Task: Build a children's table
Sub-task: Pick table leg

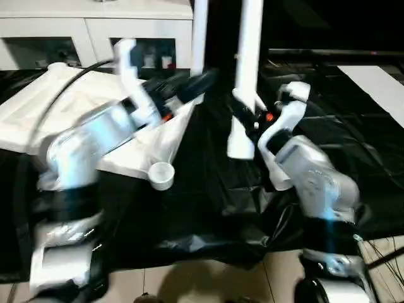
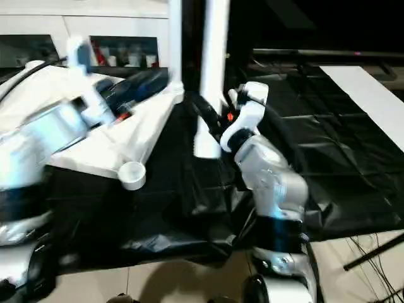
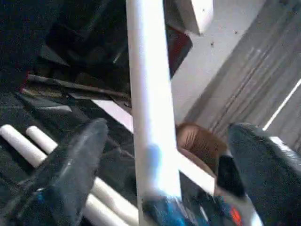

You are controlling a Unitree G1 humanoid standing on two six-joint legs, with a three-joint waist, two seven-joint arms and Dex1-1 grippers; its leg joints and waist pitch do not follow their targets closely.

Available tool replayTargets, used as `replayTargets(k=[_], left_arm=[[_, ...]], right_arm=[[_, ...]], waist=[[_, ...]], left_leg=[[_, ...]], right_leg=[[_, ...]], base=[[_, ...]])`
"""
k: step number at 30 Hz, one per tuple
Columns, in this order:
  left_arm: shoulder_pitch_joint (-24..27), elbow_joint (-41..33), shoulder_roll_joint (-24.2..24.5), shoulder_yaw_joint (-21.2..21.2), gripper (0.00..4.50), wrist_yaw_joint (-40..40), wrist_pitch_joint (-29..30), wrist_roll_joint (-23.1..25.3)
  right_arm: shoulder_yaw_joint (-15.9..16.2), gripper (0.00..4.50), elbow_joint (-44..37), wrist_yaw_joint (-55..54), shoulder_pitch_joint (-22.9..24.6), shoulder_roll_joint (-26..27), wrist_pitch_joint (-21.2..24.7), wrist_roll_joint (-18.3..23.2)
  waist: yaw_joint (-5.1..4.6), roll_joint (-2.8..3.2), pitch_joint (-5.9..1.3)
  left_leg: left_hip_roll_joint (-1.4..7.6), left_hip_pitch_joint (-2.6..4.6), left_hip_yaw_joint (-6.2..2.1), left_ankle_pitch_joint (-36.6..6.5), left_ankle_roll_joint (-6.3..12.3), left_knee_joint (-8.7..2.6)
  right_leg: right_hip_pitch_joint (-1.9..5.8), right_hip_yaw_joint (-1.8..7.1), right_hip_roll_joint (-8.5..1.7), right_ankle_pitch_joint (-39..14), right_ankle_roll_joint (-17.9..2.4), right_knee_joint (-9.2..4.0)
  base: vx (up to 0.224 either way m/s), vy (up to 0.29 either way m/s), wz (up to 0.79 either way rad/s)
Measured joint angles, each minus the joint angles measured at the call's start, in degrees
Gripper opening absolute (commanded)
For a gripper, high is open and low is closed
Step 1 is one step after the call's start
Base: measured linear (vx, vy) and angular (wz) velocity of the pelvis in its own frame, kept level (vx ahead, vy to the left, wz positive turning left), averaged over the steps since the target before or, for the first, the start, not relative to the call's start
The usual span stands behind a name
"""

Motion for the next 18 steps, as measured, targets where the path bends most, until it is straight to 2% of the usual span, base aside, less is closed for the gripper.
replayTargets(k=[4,10,13,16,18], left_arm=[[-0.8,0.9,-1.3,0.1,4.50,-0.1,0.1,-1.6],[-0.9,0.8,-2.0,0.1,4.50,-0.1,0.6,-2.6],[-0.9,0.7,-2.4,0.1,4.13,0.0,0.9,-2.6],[-0.9,0.7,-2.4,0.1,4.10,0.6,0.9,-2.5],[-0.9,0.7,-2.4,0.0,3.75,1.0,0.7,-2.3]], right_arm=[[4.1,1.84,-0.4,4.8,0.4,-2.2,1.2,1.0],[5.3,1.84,-1.9,8.9,0.4,-5.1,3.1,1.8],[6.3,1.84,-2.0,10.2,0.2,-6.5,3.8,2.7],[7.2,1.84,-1.8,10.2,-0.6,-6.7,3.6,2.6],[7.7,1.84,-1.8,10.2,-1.4,-6.9,3.4,2.1]], waist=[[0.04,-0.01,0.00],[0.11,-0.23,0.03],[0.12,-0.34,0.03],[0.09,-0.34,0.03],[0.07,-0.34,0.03]], left_leg=[[0.00,-0.13,-0.01,0.1,0.18,0.00],[0.01,-0.28,-0.01,0.2,0.32,0.01],[0.00,-0.32,-0.01,0.2,0.33,0.04],[0.01,-0.33,0.00,0.2,0.33,0.04],[0.01,-0.33,-0.01,0.2,0.33,0.04]], right_leg=[[-0.02,-0.02,-0.01,0.0,0.0,-0.04],[-0.05,-0.04,-0.04,0.0,0.0,-0.05],[-0.05,-0.04,-0.05,0.0,0.0,-0.10],[-0.05,-0.04,-0.05,0.0,0.1,-0.10],[-0.05,-0.04,-0.05,0.0,0.1,-0.10]], base=[[0.000,0.000,0.00],[0.000,0.000,0.00],[0.000,0.000,0.00],[0.000,0.000,0.00],[0.000,0.000,0.00]])
